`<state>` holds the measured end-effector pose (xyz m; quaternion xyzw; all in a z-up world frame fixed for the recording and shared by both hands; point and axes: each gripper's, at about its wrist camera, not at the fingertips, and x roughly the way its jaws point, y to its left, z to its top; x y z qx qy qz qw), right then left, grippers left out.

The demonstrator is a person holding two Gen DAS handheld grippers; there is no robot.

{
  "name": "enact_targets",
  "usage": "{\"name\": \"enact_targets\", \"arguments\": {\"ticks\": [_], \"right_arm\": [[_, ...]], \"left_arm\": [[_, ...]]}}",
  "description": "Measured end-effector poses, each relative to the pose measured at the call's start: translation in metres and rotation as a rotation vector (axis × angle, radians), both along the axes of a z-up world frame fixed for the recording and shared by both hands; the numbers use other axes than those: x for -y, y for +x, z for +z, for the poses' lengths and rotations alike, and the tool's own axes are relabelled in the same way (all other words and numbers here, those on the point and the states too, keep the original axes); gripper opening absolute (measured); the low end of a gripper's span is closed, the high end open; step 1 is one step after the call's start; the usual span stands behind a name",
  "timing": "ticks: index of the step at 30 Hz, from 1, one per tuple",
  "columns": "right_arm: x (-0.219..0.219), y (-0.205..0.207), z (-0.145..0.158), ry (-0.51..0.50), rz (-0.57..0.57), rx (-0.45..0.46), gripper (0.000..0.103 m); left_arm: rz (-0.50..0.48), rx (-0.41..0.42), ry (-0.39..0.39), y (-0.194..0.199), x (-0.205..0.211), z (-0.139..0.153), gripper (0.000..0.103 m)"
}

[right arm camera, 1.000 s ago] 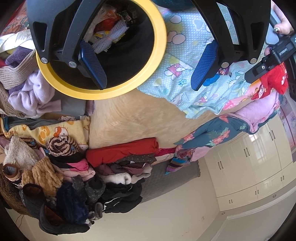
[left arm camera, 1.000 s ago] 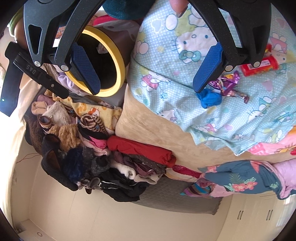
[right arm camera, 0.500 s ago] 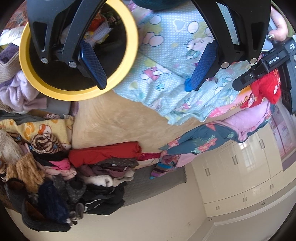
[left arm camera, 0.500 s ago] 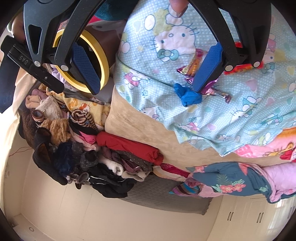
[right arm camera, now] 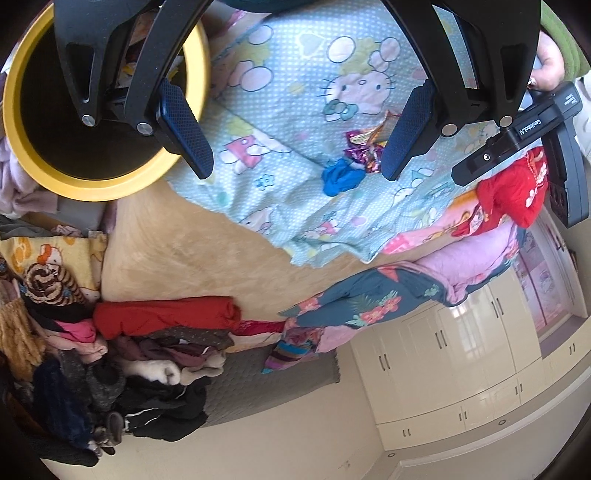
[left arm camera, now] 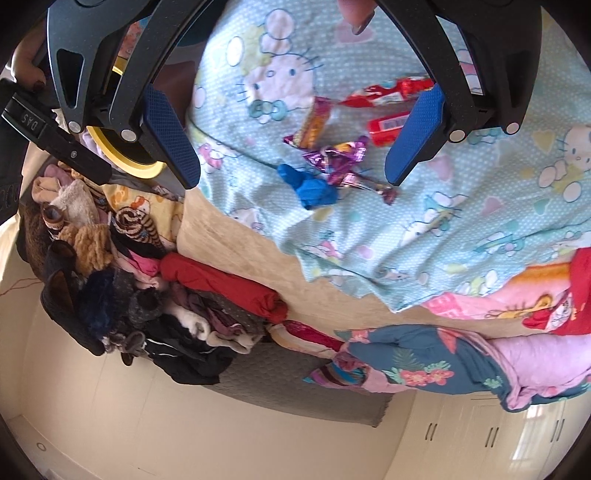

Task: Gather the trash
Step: 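Move both tools back over the candy wrappers on the bed, then reach the right tool to the purple foil wrapper while the left tool reaches the red wrapper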

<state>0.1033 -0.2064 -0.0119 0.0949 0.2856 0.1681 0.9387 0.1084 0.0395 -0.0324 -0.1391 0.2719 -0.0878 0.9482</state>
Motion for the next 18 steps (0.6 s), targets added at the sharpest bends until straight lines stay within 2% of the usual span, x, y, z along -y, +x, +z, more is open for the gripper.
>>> {"name": "enact_targets", "arguments": {"ticks": [16,18], "right_arm": [[-0.060,0.031,0.003,0.002,0.153,-0.029,0.089],[-0.067,0.036,0.002,-0.003,0.171,-0.036,0.086]], "left_arm": [[0.047,-0.051,0.005,-0.009,-0.050,-0.018,0.092],[0.047,-0.062,0.011,-0.010,-0.053,-0.022,0.092]]}}
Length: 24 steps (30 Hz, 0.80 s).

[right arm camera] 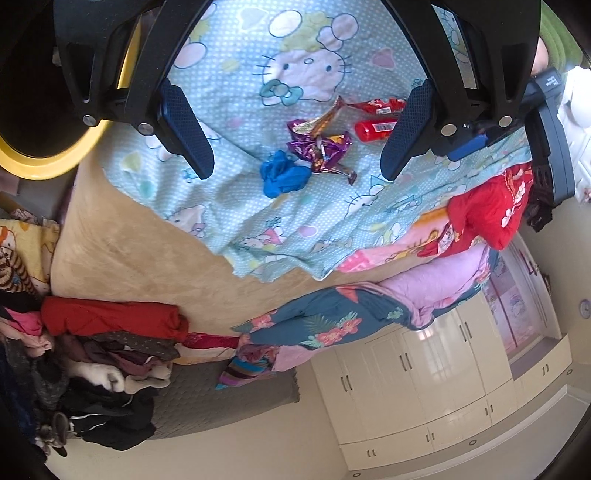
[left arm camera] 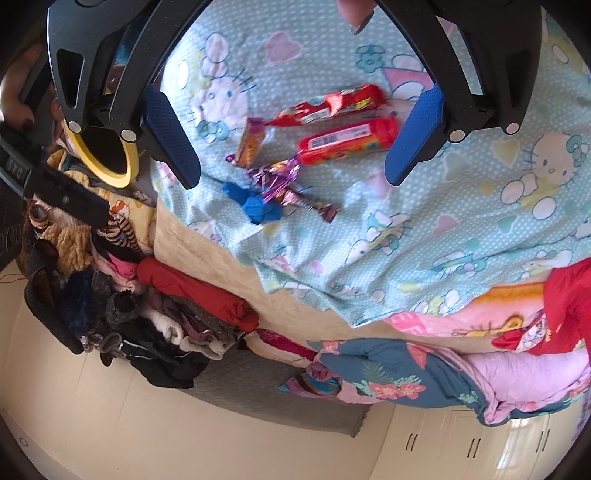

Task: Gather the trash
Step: 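Reach the right tool to the purple foil wrapper while the left tool reaches the red wrapper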

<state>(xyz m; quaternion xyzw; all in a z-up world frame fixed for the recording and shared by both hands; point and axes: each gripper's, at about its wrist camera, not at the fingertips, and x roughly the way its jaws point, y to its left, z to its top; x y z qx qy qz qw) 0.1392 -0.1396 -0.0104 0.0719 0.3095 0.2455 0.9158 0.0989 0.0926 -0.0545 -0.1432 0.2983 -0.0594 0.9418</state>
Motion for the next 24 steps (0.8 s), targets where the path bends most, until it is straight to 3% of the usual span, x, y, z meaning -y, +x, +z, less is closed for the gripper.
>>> {"name": "enact_targets", "arguments": {"ticks": [8,13,24], "right_arm": [[-0.029,0.021,-0.012,-0.030,0.060,-0.035,0.074],[-0.042,0.034,-0.020,-0.040,0.087,-0.057,0.066],[-0.081,0.059,-0.053,-0.112,0.168,-0.139,0.060]], "left_arm": [[-0.028,-0.083,0.021,0.001,-0.006,-0.030,0.092],[-0.051,-0.134,0.013,0.005,-0.005,-0.051,0.087],[-0.214,-0.170,0.102,0.023,0.022,-0.065,0.082]]}}
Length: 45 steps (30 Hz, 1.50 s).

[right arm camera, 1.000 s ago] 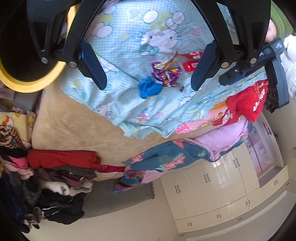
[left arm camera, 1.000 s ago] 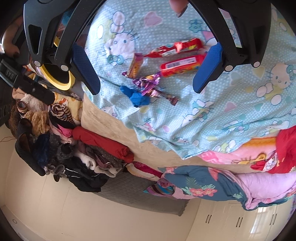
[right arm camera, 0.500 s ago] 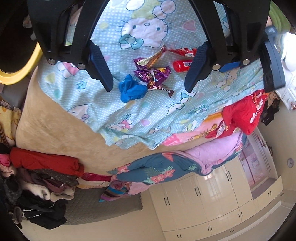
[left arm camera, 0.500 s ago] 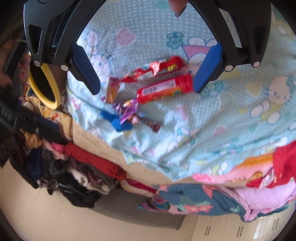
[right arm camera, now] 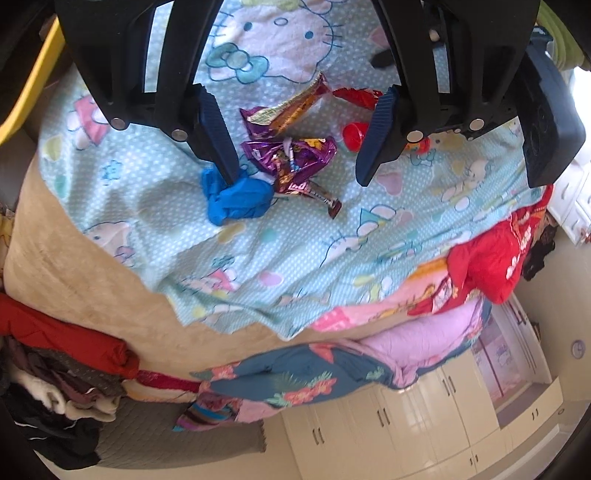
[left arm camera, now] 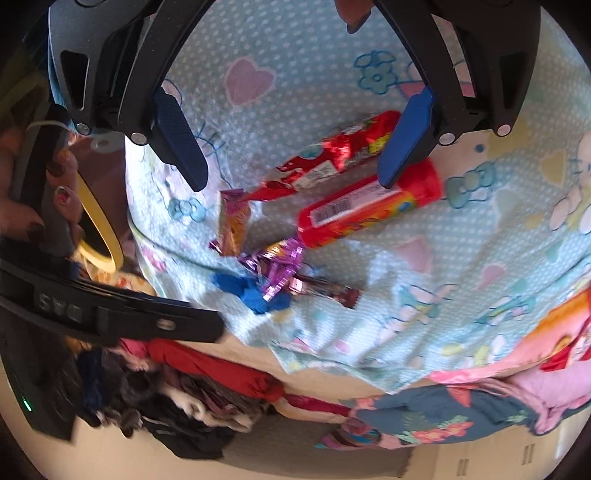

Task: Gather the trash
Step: 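Reach the right tool to the purple foil wrapper while the left tool reaches the red wrapper, then grasp the purple foil wrapper with the right tool while the left tool grasps the red wrapper, then carry the purple wrapper and red wrapper with both tools over the yellow bin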

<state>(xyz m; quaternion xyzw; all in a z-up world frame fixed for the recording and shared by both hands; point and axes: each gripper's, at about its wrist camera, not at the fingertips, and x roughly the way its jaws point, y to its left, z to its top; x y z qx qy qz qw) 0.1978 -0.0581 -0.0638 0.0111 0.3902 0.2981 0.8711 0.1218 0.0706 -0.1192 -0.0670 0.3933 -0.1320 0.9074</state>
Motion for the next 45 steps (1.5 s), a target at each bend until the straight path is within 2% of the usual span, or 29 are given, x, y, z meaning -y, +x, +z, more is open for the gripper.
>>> {"name": "enact_targets", "arguments": {"ticks": [3,7,13,15,18,22,28,37,45], "right_arm": [[-0.013,0.008,-0.009,-0.026,0.027,-0.013,0.056],[-0.026,0.018,-0.022,-0.054,0.033,-0.032,0.050],[-0.037,0.031,-0.035,-0.064,0.032,-0.061,0.032],[-0.038,0.033,-0.039,-0.065,0.027,-0.071,0.018],[-0.034,0.031,-0.040,-0.029,0.028,-0.078,0.015],[-0.028,0.020,-0.029,0.014,0.035,-0.041,0.013],[-0.013,0.005,-0.004,0.124,0.038,-0.020,0.012],[0.011,-0.019,0.007,0.157,0.018,-0.018,0.012],[0.026,-0.032,0.018,0.166,0.014,0.004,0.012]], "left_arm": [[-0.012,-0.017,0.018,0.003,0.005,-0.006,0.077],[-0.013,-0.036,0.010,0.006,0.004,-0.011,0.076],[0.000,-0.062,-0.005,0.009,0.000,-0.018,0.067],[0.001,-0.067,-0.007,0.009,0.000,-0.019,0.066],[-0.003,-0.075,0.004,0.009,0.001,-0.021,0.064],[0.002,-0.083,0.019,0.009,0.001,-0.023,0.058],[0.024,-0.091,0.055,0.009,0.000,-0.024,0.039],[0.007,-0.085,0.069,0.002,0.004,-0.018,0.034],[0.001,-0.090,-0.018,-0.002,0.010,-0.007,0.032]]}}
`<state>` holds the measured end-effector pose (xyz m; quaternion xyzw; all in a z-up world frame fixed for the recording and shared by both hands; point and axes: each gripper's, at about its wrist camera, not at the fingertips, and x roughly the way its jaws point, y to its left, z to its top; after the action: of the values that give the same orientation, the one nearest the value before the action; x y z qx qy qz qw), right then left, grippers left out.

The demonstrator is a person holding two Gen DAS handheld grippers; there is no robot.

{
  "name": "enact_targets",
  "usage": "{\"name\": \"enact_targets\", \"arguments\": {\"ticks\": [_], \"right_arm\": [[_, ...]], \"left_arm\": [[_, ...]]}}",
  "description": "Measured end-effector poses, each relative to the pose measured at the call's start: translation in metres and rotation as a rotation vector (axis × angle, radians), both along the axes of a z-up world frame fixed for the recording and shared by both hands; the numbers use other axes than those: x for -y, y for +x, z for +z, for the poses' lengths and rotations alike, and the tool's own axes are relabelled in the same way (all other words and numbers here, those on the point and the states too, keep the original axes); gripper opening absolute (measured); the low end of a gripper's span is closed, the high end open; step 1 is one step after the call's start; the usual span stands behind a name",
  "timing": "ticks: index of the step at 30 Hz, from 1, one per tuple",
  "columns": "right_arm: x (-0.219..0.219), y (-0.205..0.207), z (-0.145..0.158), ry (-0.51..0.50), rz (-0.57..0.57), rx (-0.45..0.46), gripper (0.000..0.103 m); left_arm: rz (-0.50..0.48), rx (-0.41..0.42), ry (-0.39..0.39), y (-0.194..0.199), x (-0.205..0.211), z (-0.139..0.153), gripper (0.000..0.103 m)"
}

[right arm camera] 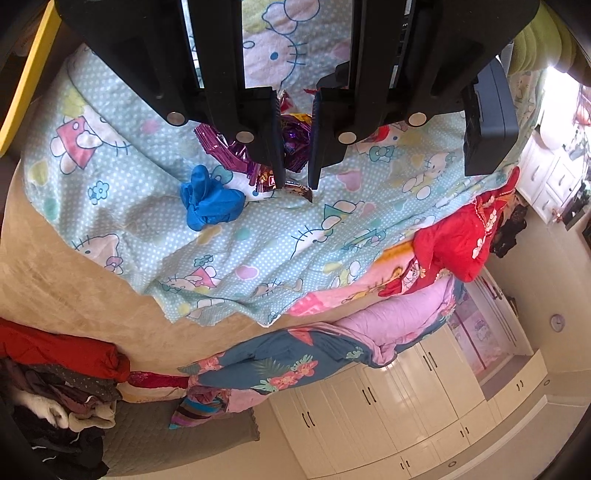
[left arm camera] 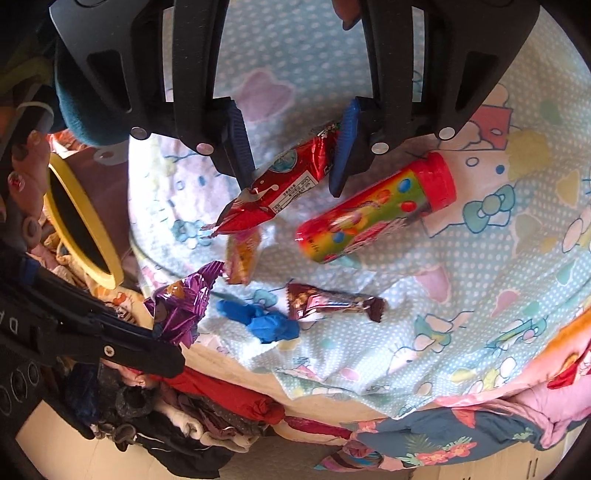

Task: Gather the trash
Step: 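Carry the purple wrapper and red wrapper with both tools over the yellow bin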

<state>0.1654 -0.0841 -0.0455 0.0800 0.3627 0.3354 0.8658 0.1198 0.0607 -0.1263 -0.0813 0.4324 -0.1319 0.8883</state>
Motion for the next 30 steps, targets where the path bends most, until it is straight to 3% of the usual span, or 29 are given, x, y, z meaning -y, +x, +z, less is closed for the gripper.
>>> {"name": "enact_targets", "arguments": {"ticks": [8,30], "right_arm": [[0.022,-0.010,0.011,0.038,-0.025,0.013,0.012],[0.108,-0.030,0.043,0.124,-0.184,0.079,0.012]], "left_arm": [[0.006,0.022,-0.062,-0.002,0.011,0.019,0.032],[-0.067,0.147,-0.065,-0.007,0.069,0.076,0.031]]}}
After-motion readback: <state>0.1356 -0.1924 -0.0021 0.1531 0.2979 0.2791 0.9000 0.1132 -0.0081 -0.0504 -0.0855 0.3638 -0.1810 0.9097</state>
